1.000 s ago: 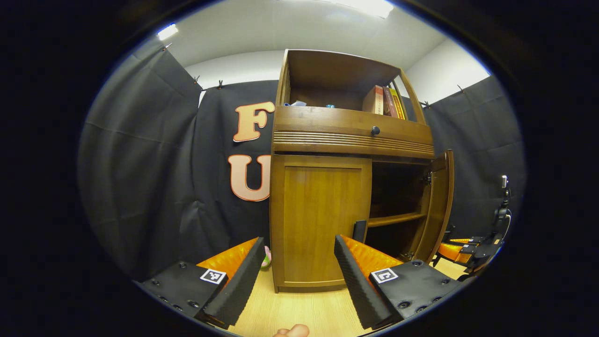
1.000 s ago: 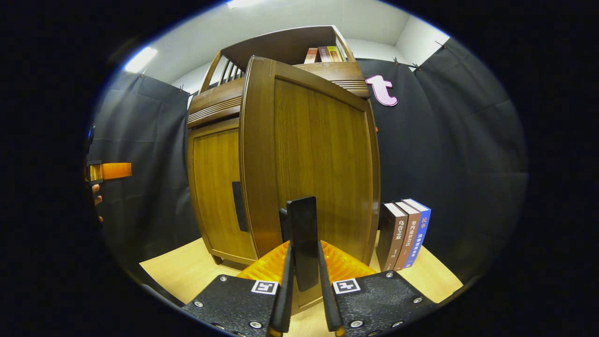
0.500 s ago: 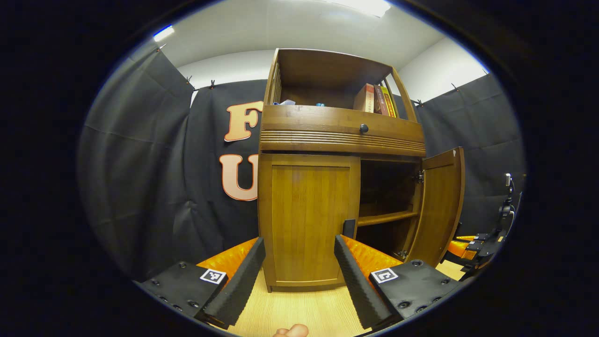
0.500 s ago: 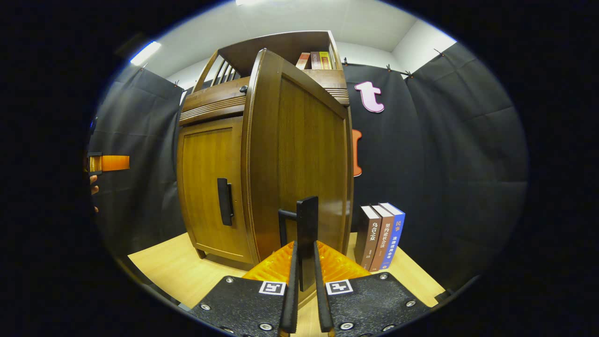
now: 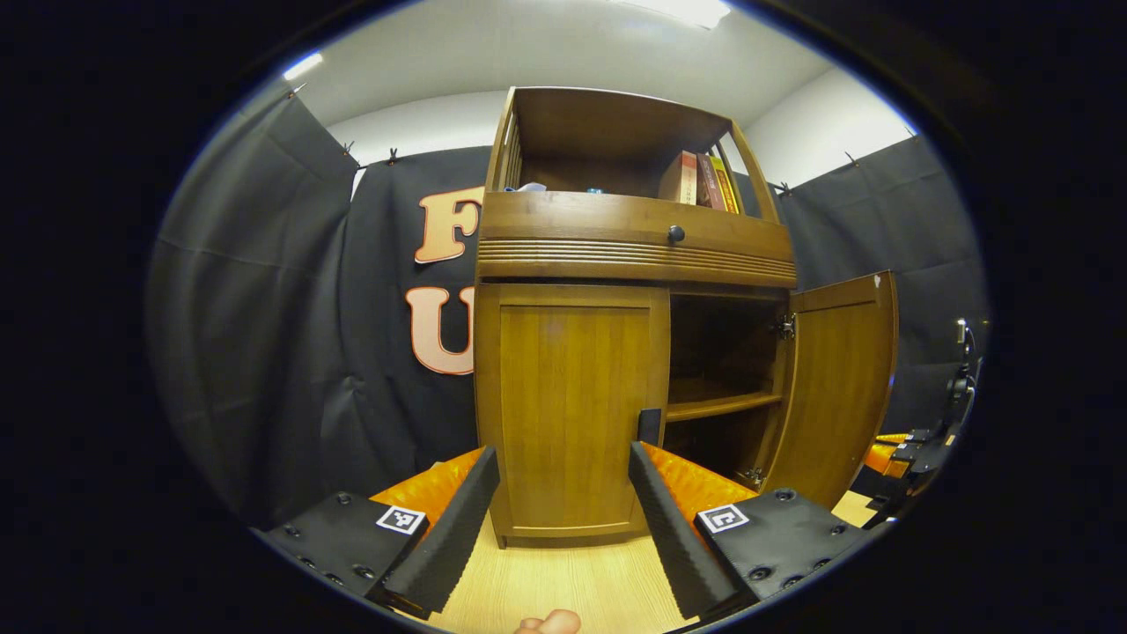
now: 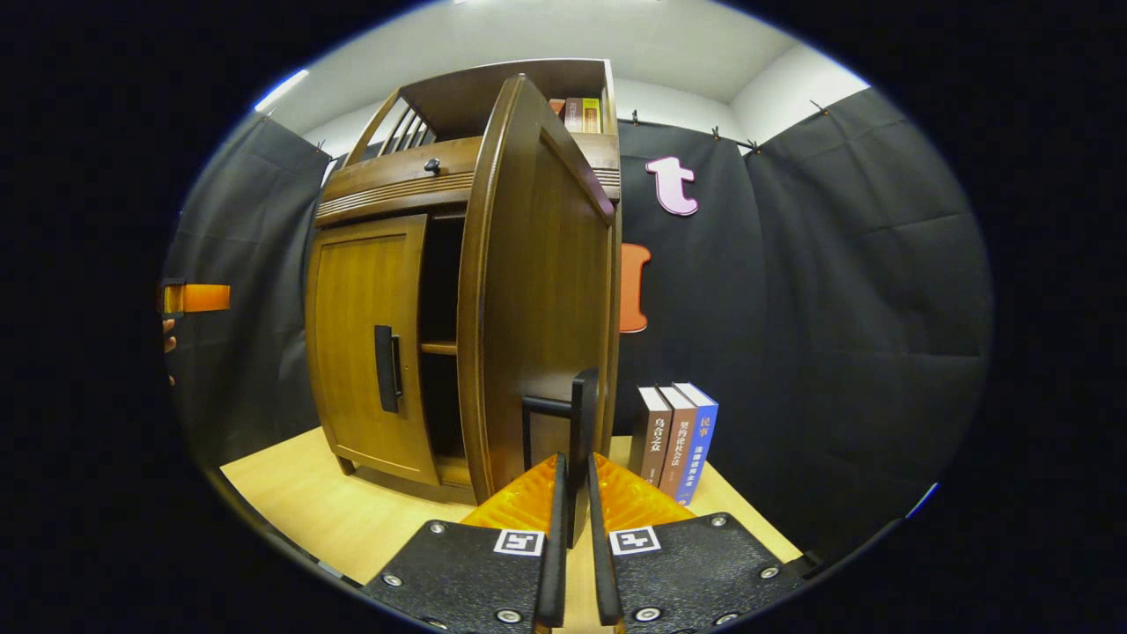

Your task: Open the right door of the double-door shoe cabinet with the right hand, and open the left door with the left hand.

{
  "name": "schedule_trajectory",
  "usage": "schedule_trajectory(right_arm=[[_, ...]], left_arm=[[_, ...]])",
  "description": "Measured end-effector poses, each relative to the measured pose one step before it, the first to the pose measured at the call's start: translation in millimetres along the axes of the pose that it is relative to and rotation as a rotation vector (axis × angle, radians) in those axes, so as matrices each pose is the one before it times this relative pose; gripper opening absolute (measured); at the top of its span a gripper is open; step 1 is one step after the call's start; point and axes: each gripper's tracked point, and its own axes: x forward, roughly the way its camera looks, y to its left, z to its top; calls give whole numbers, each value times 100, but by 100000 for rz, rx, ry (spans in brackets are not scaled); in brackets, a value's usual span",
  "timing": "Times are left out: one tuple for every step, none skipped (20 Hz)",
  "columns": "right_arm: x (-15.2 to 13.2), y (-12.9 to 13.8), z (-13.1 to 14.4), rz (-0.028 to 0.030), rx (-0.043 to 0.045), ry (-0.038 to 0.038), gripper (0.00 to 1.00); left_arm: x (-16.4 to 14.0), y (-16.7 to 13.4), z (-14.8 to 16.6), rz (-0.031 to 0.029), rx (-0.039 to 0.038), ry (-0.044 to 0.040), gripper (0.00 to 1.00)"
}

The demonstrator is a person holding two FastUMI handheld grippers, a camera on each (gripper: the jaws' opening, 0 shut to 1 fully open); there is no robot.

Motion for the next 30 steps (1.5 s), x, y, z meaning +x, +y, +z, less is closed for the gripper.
schedule_trajectory(right_arm=[[-22, -451, 22, -1007, -667, -325, 13], [90, -694, -39, -1198, -833, -329, 13], [-46, -558, -8, -1423, -878, -322, 13], [-70, -570, -55, -1524, -1028, -186, 13], [-9, -571, -1, -1201, -889, -41, 13], [-22, -452, -54, -686, -271, -56, 12], [-170, -430, -16, -335, 186, -76, 22], [46, -291, -23, -316, 333, 78, 22], [3, -369, -52, -258, 418, 109, 21], [-223, -419, -50, -154, 873, 35, 8], [-54, -323, 1, 24, 1298, 145, 7], [34, -418, -156, -138, 1159, 183, 7], [22, -410, -130, -433, 807, 42, 21], [62, -488, -165, -654, 772, -71, 6], [-150, -428, -182, -737, 620, 93, 21], [95, -15, 31, -920, 222, 162, 6], [-46, -449, -58, -1229, -159, 25, 22], [-210, -1156, -188, -1684, -396, -6, 6], [-204, -1089, -133, -2208, -584, -376, 22], [-554, -1297, 17, -2286, -432, -535, 4], [-383, -516, 218, 130, 1142, -806, 4], [-450, 18, 63, 787, 2028, -328, 4], [-293, -287, 113, -104, 1417, -269, 5], [-36, -397, 114, -625, 188, -281, 5], [-100, -334, 75, -622, -394, -223, 5], [-154, -181, 23, -406, -250, -106, 5], [-95, -158, 62, 9, 49, -11, 5], [-54, -134, -110, -103, 213, 143, 5], [-23, -155, -3, -218, 282, -9, 5], [-189, -143, 51, -215, 160, -160, 5]], left_arm=[[10, -183, -78, -214, -15, 152, 95], [76, -174, -15, -86, -202, 65, 95], [4, -48, -131, -254, -408, 192, 95], [122, -166, -59, -277, -466, 297, 95], [173, -109, -139, -53, -220, 252, 95], [173, -71, 13, 141, 18, 186, 95], [184, -96, -122, 66, 75, 223, 95], [184, -213, -169, -89, 30, 428, 96], [167, -232, -253, -285, 39, 527, 96], [230, -188, -160, -115, 65, 577, 95], [230, -193, -224, -130, 333, 606, 95], [121, -157, -116, -22, 485, 397, 95], [164, -135, -14, 156, 415, 277, 95], [135, -77, -37, 80, 131, 55, 97], [168, -256, -40, -243, -337, -182, 97], [250, -367, 32, -725, -770, -272, 97], [354, -242, -7, -413, -879, 170, 95], [378, -207, -145, -75, -702, 433, 95], [259, -207, -266, -59, -456, 530, 95], [428, -326, -78, -130, -298, 473, 95], [388, -260, -254, -138, -164, 543, 97], [419, -240, -309, -319, -47, 511, 97], [431, -327, -265, -389, 14, 448, 97], [579, -430, -88, -585, 249, 332, 99], [655, -501, -246, -675, 673, 56, 99], [536, -305, -179, -53, 776, 10, 95], [489, -230, -312, 183, 560, 287, 95], [517, -375, -232, -425, 368, 302, 96], [540, -490, -178, -528, 114, 115, 96], [640, -422, -195, -684, 1, 239, 97]])
